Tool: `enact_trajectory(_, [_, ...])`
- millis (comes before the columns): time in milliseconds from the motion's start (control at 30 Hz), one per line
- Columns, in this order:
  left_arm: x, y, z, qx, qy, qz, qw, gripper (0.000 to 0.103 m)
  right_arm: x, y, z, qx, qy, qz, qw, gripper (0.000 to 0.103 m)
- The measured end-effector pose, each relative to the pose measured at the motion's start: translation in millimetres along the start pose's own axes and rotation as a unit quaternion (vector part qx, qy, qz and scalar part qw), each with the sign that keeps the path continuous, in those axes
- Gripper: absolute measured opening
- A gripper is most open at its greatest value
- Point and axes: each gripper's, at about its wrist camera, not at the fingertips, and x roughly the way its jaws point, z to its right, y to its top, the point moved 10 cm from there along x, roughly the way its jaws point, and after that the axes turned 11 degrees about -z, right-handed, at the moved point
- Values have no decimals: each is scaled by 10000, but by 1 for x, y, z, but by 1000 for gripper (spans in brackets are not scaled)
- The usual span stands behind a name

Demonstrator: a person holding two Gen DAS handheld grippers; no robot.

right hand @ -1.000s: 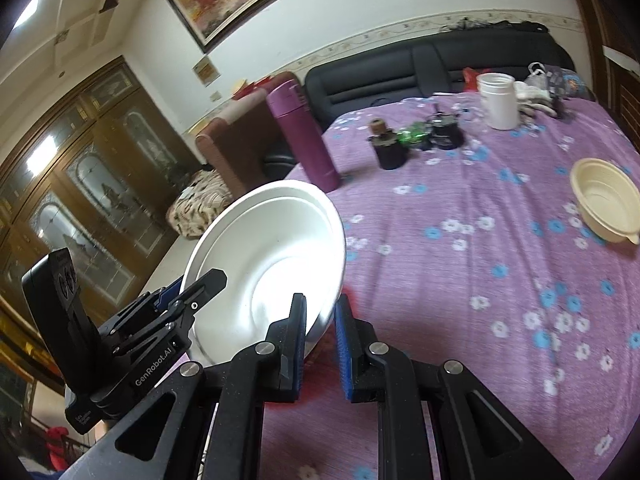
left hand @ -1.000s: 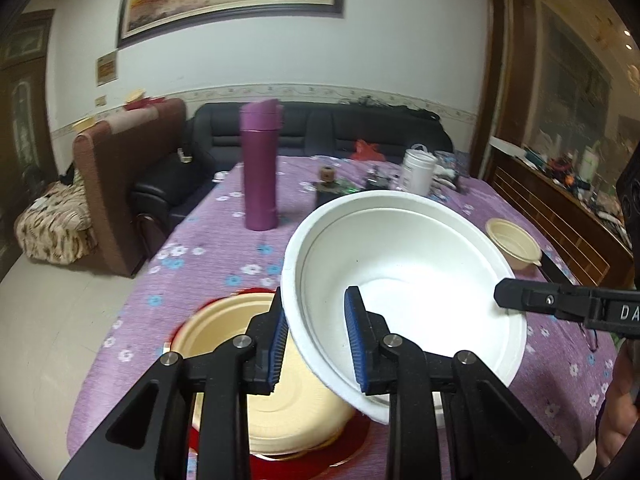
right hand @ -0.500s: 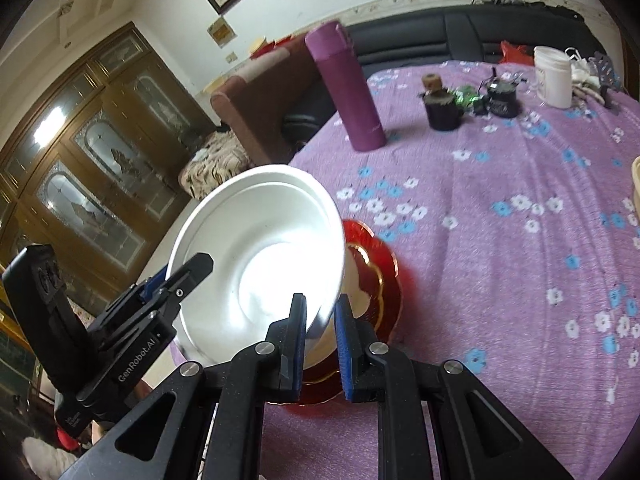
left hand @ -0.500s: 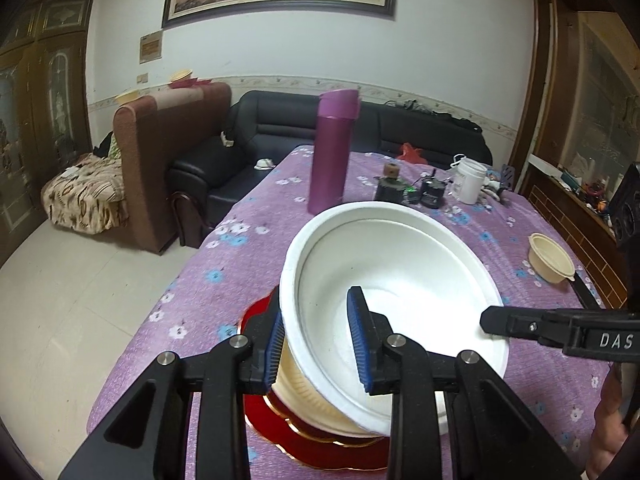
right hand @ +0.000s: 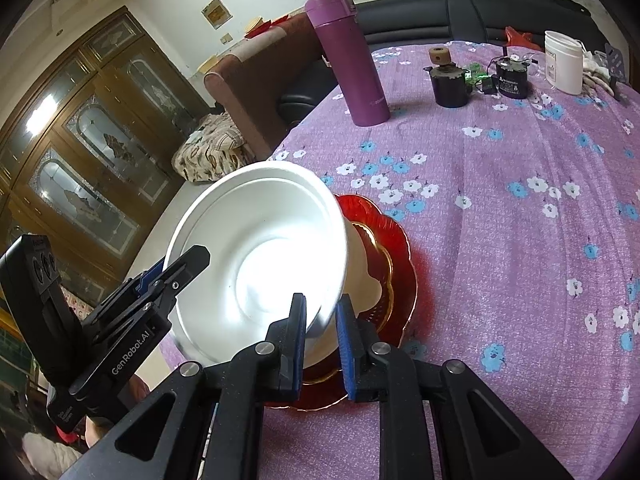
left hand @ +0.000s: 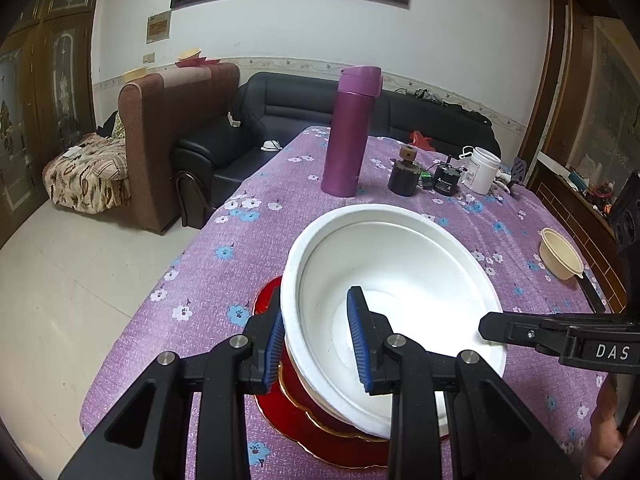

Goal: Organize plates and bowls
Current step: 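Lower the white foam bowl onto the stacked cream bowl and open the left gripper, then move the right gripper to the cream ribbed bowl and grasp its rim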

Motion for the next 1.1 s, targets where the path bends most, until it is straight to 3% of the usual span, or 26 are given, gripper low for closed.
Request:
enact_trajectory(400, [-5,2,-7,-96,67,54,9999,33,-7,-3,-7,-239,-4,39,9997,27])
enact_trajectory(700, [-25,10,3,-58,56,246,9997,35,-31,-4,9,-95,120,262,9995,27])
enact_trajectory(933, [-39,6,72,662,-350,314,9967,42,-64,-6,66,503,124,647,9966,27])
enact_trajectory(1100, [-21,-19,152,1395,-797,-58,9870,42,-87,-14,126,1179,63,900,9889,27])
